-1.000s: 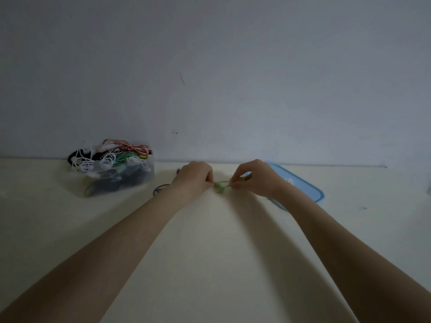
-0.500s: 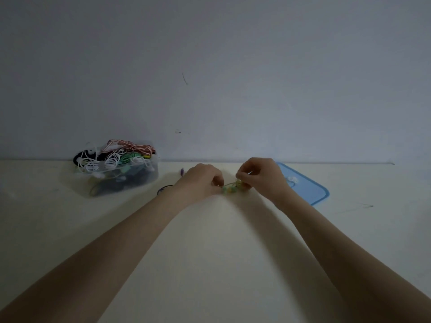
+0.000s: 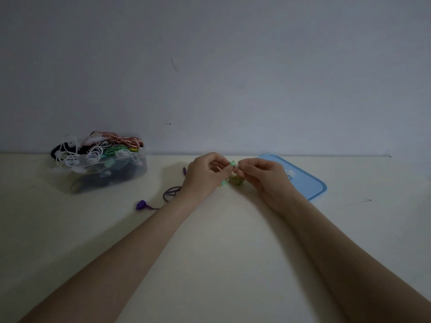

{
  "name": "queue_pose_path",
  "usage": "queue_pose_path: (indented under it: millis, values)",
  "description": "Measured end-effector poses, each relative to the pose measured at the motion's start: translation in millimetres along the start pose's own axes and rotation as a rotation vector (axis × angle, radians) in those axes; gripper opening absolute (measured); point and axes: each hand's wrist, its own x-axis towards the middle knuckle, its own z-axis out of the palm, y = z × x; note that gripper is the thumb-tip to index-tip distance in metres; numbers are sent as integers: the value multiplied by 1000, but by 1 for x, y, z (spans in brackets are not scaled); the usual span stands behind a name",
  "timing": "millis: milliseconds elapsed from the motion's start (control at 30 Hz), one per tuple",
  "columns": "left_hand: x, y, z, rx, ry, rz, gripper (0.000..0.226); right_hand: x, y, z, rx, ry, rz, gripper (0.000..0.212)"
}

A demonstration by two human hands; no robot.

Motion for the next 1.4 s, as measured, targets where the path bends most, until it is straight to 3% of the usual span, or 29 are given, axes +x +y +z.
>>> queue_pose_path:
  millis: [133, 533, 733, 1000, 1167, 1300, 1400]
  values:
    - [-1, -4, 4, 116, 51, 104, 8, 1, 0, 0, 42, 24, -3, 11]
    - [-3, -4, -2, 1, -58, 109, 15, 1, 1, 0, -5, -1, -11, 9]
    - [-4, -3, -9, 12, -122, 145, 7, -1, 1, 0, -17, -4, 29, 7]
    - [-6, -1, -11, -26, -127, 187, 12, -3, -5, 2, 76, -5, 130, 9]
    - [-6, 0, -14, -180, -154, 101, 17, -1, -6, 4, 128, -31, 208, 11]
    - [-7, 0, -14, -478, -155, -76, 16, 2, -11, 8, 217, -69, 254, 12]
    - [-8, -1, -11, -524, -141, -127, 16, 1, -9, 10, 220, -50, 236, 13]
